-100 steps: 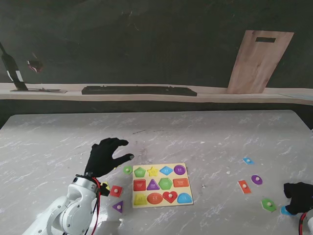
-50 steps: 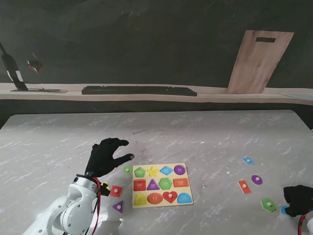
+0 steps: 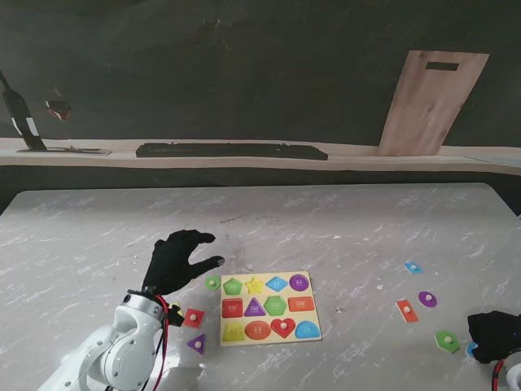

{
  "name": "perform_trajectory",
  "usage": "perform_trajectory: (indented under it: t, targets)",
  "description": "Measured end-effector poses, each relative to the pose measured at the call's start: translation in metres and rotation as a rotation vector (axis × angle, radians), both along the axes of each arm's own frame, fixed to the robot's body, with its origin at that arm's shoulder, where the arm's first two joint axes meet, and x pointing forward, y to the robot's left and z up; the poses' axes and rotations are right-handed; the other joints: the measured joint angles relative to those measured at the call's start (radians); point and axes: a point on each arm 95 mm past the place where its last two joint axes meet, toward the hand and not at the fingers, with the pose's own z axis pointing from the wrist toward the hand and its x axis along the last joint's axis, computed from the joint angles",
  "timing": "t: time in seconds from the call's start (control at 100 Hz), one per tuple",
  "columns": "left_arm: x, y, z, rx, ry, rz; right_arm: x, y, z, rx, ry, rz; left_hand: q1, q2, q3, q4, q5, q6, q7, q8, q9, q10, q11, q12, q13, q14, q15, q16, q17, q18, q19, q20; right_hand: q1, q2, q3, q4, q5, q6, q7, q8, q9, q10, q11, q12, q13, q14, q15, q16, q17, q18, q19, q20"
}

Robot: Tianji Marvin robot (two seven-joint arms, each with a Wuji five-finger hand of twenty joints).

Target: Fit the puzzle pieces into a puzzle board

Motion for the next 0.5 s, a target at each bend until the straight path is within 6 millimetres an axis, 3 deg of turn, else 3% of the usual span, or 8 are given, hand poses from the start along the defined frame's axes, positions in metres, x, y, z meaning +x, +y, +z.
perform_trajectory:
  t: [0.18, 0.5]
  targets:
    - [-0.0001, -0.0002, -0.0001, 0.001, 0.000, 0.000, 0.0016, 0.0008, -0.0010, 0.005, -0.002, -0.006, 0.000, 0.000, 0.000, 0.000, 0.000, 0.000, 0.000, 0.000, 0.000, 0.000, 0.000, 0.000, 0.000, 0.000, 0.000, 0.000, 0.000, 0.000, 0.000, 0.000, 0.035, 0.000, 0.000, -0.034, 0.000, -0.020, 0.045, -0.051, 0.021, -0.006, 0.000, -0.015, 0.011, 0.000, 0.002, 0.000, 0.005, -0.001, 0.000, 0.000]
    - [-0.0001, -0.0003, -0.0001, 0.002, 0.001, 0.002, 0.0001, 0.0003, 0.0014, 0.046, 0.034, -0.044, 0.000, 0.000, 0.000, 0.000, 0.000, 0.000, 0.000, 0.000, 0.000, 0.000, 0.000, 0.000, 0.000, 0.000, 0.000, 0.000, 0.000, 0.000, 0.000, 0.000, 0.029, 0.076, -0.030, -0.022, -0.012, -0.010, 0.088, -0.060, 0.021, -0.007, -0.001, -0.032, 0.010, 0.000, -0.005, 0.000, -0.011, -0.002, -0.002, 0.000]
